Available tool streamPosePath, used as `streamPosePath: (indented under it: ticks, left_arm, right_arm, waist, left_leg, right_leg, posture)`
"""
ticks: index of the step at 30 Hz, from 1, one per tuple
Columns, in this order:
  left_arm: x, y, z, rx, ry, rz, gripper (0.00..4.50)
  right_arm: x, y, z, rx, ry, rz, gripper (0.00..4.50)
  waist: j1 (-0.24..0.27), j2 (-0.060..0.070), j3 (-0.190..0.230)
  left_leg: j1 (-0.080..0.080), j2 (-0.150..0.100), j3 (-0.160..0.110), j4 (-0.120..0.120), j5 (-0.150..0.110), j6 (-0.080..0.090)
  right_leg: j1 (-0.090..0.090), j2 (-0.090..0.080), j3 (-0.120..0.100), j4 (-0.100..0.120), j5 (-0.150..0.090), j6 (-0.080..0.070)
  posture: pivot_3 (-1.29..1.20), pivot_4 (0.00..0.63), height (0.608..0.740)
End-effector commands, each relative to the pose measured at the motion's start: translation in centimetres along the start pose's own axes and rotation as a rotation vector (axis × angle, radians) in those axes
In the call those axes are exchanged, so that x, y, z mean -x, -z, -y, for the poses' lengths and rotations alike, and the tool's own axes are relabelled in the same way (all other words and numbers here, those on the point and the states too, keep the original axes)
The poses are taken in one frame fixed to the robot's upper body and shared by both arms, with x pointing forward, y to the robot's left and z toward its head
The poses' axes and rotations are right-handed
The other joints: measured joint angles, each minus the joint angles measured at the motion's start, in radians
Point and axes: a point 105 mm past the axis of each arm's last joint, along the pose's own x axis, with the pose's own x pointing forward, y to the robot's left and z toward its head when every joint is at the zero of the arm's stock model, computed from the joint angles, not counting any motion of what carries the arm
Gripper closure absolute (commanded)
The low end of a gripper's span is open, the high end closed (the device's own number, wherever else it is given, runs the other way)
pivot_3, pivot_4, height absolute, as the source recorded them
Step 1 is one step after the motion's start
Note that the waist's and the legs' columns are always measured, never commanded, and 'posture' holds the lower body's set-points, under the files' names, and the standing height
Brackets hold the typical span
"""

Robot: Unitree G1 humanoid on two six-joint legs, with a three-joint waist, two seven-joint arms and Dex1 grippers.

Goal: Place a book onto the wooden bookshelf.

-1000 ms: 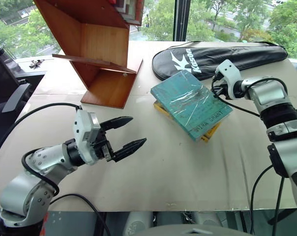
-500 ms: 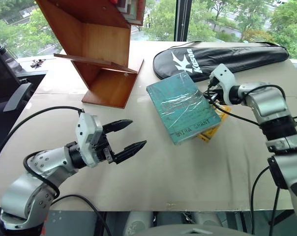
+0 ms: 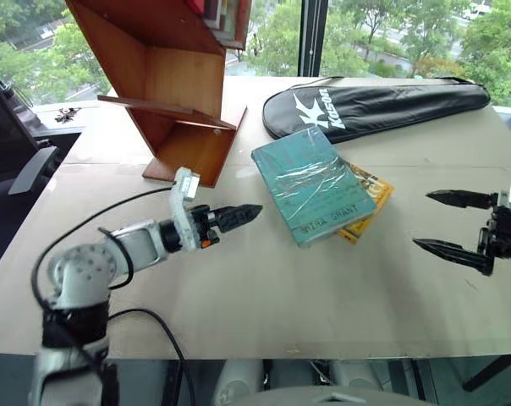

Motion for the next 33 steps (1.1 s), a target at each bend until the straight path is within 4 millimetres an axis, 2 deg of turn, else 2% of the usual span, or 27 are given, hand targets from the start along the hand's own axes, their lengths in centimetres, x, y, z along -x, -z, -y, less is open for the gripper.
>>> streamPosePath:
  ticks: [1, 4, 8, 12, 16, 20, 21, 24, 28, 30, 33]
  left_arm:
    - [-1.4, -0.4, -1.2, 0.172, 0.022, 0.005, 0.00]
    - [-2.5, -0.2, -2.8, 0.271, -0.006, 0.011, 0.00]
    - [-4.9, 0.6, -3.4, 0.359, 0.017, 0.016, 0.00]
    - [-7.4, 1.1, -3.6, 0.424, 0.059, 0.053, 0.00]
    - [-9.9, 2.4, -2.8, 0.437, 0.098, 0.012, 0.00]
    - [-11.1, 3.3, -1.7, 0.434, 0.169, -0.052, 1.10]
    - [-11.2, 3.3, -1.5, 0.428, 0.182, -0.065, 1.65]
    - [-11.5, 2.7, -1.8, 0.434, 0.183, -0.054, 2.58]
    - [-11.0, 1.8, -2.0, 0.430, 0.207, -0.035, 4.40]
    - [-10.0, 1.0, -1.7, 0.427, 0.245, -0.009, 4.48]
    - [-7.1, -0.2, 0.0, 0.346, 0.328, 0.031, 4.48]
  right_arm:
    - [0.8, -1.7, 0.1, 0.089, 0.054, 0.049, 0.06]
    - [0.8, -1.8, 0.2, 0.088, 0.084, 0.073, 0.06]
    - [0.3, -2.0, -0.4, 0.076, 0.096, 0.090, 0.06]
    - [0.1, -2.1, -1.1, 0.047, 0.107, 0.094, 0.06]
    - [0.1, -1.8, -1.8, 0.039, 0.122, 0.081, 0.06]
    - [0.4, -2.1, -2.3, 0.030, 0.143, 0.083, 0.00]
    - [0.4, -2.0, -2.3, 0.027, 0.146, 0.082, 0.00]
    - [0.1, -1.8, -2.5, 0.020, 0.148, 0.074, 0.00]
    - [-0.3, -1.9, -2.6, 0.017, 0.142, 0.078, 0.00]
    - [-0.4, -1.8, -2.5, 0.015, 0.142, 0.082, 0.00]
    - [-0.6, -1.9, -2.0, 0.013, 0.153, 0.114, 0.00]
  waist:
    - [0.003, 0.000, 0.000]
    - [0.001, -0.001, 0.000]
    - [0.010, -0.001, 0.000]
    - [0.036, 0.000, -0.001]
    - [0.046, 0.000, -0.001]
    - [0.048, 0.000, -0.001]
    - [0.048, 0.000, -0.001]
    - [0.049, 0.000, -0.001]
    - [0.048, 0.000, -0.002]
    - [0.044, 0.000, -0.002]
    - [0.017, -0.001, -0.001]
  left_leg:
    - [0.000, 0.000, 0.000, 0.000, 0.000, 0.000]
    - [0.000, -0.001, 0.000, 0.001, 0.002, -0.003]
    - [-0.003, -0.001, 0.000, 0.001, 0.003, -0.005]
    - [-0.004, -0.002, 0.000, 0.001, 0.003, -0.006]
    - [-0.003, -0.002, 0.000, 0.001, 0.003, -0.006]
    - [-0.002, -0.002, 0.000, 0.001, 0.003, -0.005]
    - [-0.002, -0.002, 0.000, 0.001, 0.003, -0.005]
    - [-0.002, -0.002, 0.000, 0.001, 0.003, -0.005]
    - [-0.002, -0.002, 0.000, 0.001, 0.003, -0.005]
    - [-0.002, -0.002, 0.000, 0.001, 0.003, -0.004]
    - [-0.003, -0.001, 0.000, 0.001, 0.003, -0.005]
  right_leg:
    - [0.001, 0.000, 0.000, 0.000, 0.000, 0.000]
    - [0.000, 0.001, 0.000, 0.000, 0.000, 0.000]
    - [-0.001, 0.000, 0.000, -0.002, 0.000, 0.000]
    - [-0.001, -0.001, 0.000, -0.003, 0.000, 0.000]
    - [0.000, -0.001, -0.001, -0.003, 0.000, 0.000]
    - [0.000, -0.001, 0.000, -0.002, 0.000, 0.000]
    - [0.000, -0.001, 0.000, -0.003, 0.000, 0.000]
    - [0.000, -0.001, -0.001, -0.002, 0.000, 0.000]
    - [0.000, -0.001, -0.001, -0.002, 0.000, 0.000]
    - [0.000, -0.001, -0.001, -0.002, 0.000, 0.000]
    - [0.000, 0.000, 0.000, -0.002, 0.000, 0.000]
  posture:
    - [0.00, 0.150, 0.740]
    - [0.00, 0.150, 0.740]
    - [0.00, 0.150, 0.740]
    - [0.00, 0.150, 0.740]
    - [0.00, 0.150, 0.740]
    - [0.00, 0.150, 0.740]
    - [0.00, 0.150, 0.740]
    - [0.00, 0.150, 0.740]
    - [0.00, 0.150, 0.740]
    - [0.00, 0.150, 0.740]
    - [0.00, 0.150, 0.740]
